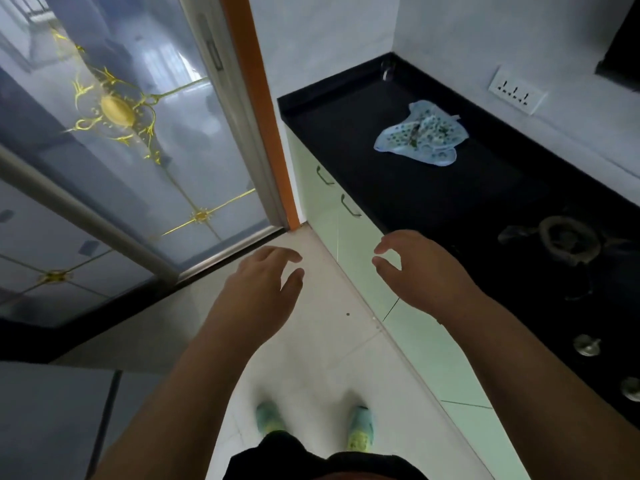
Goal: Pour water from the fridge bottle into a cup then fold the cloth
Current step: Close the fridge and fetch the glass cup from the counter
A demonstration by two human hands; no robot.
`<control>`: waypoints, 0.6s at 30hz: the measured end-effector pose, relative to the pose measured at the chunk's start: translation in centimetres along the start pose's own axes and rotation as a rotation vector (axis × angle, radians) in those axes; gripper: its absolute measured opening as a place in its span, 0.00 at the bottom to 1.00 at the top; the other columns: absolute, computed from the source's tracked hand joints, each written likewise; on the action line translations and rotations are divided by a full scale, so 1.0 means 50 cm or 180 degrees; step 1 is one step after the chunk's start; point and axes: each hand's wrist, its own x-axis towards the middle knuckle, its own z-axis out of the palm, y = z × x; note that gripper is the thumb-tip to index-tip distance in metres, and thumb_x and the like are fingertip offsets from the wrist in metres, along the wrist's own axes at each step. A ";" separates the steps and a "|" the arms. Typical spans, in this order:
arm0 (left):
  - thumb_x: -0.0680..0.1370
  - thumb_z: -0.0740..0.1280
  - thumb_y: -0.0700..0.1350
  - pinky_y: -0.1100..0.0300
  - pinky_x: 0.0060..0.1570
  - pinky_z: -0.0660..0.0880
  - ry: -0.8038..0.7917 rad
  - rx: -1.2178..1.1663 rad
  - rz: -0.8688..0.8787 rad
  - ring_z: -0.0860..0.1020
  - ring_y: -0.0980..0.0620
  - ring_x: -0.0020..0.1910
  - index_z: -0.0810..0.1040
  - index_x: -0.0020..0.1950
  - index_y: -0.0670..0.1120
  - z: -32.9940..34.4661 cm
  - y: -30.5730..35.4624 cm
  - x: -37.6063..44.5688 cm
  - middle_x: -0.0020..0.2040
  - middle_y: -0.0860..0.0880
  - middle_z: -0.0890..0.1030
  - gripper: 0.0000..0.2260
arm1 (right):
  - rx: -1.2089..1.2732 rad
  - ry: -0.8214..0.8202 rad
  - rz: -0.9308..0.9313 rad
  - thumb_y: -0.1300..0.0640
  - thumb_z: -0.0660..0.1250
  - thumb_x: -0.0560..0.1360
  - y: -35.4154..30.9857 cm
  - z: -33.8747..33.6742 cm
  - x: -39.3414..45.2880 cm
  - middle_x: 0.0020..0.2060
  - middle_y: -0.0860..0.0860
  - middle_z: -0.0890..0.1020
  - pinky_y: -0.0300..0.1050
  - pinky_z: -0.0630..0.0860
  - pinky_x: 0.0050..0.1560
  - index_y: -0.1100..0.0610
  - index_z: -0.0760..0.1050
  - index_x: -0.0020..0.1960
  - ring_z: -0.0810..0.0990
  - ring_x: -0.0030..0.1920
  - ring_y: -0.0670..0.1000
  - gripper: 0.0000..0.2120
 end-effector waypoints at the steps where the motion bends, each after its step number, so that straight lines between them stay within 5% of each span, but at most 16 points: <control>1: 0.84 0.63 0.54 0.49 0.66 0.74 0.0008 -0.0024 0.0034 0.78 0.48 0.64 0.77 0.69 0.56 -0.002 -0.001 0.023 0.70 0.55 0.77 0.13 | 0.0010 0.0025 0.0043 0.46 0.66 0.82 0.003 -0.004 0.016 0.68 0.45 0.78 0.49 0.77 0.63 0.49 0.79 0.64 0.80 0.60 0.50 0.13; 8: 0.84 0.63 0.53 0.49 0.66 0.76 -0.0069 -0.0070 0.0434 0.77 0.50 0.65 0.78 0.68 0.53 -0.026 -0.031 0.215 0.68 0.51 0.79 0.14 | -0.0033 0.0194 0.0360 0.47 0.67 0.82 -0.003 -0.021 0.140 0.66 0.48 0.78 0.45 0.76 0.61 0.52 0.80 0.65 0.81 0.59 0.49 0.14; 14: 0.85 0.64 0.50 0.60 0.59 0.74 -0.0303 -0.0098 0.0919 0.75 0.56 0.52 0.79 0.68 0.49 -0.078 -0.063 0.402 0.63 0.50 0.80 0.13 | -0.0043 0.0613 0.0739 0.47 0.68 0.81 -0.047 -0.042 0.246 0.63 0.47 0.80 0.48 0.77 0.60 0.50 0.81 0.60 0.81 0.59 0.50 0.11; 18: 0.84 0.65 0.51 0.63 0.60 0.71 -0.0404 0.0002 0.1204 0.78 0.55 0.60 0.78 0.68 0.51 -0.113 -0.069 0.531 0.67 0.52 0.80 0.13 | 0.0022 0.0855 0.1067 0.46 0.67 0.81 -0.078 -0.057 0.314 0.63 0.46 0.80 0.44 0.75 0.57 0.49 0.80 0.61 0.80 0.59 0.49 0.11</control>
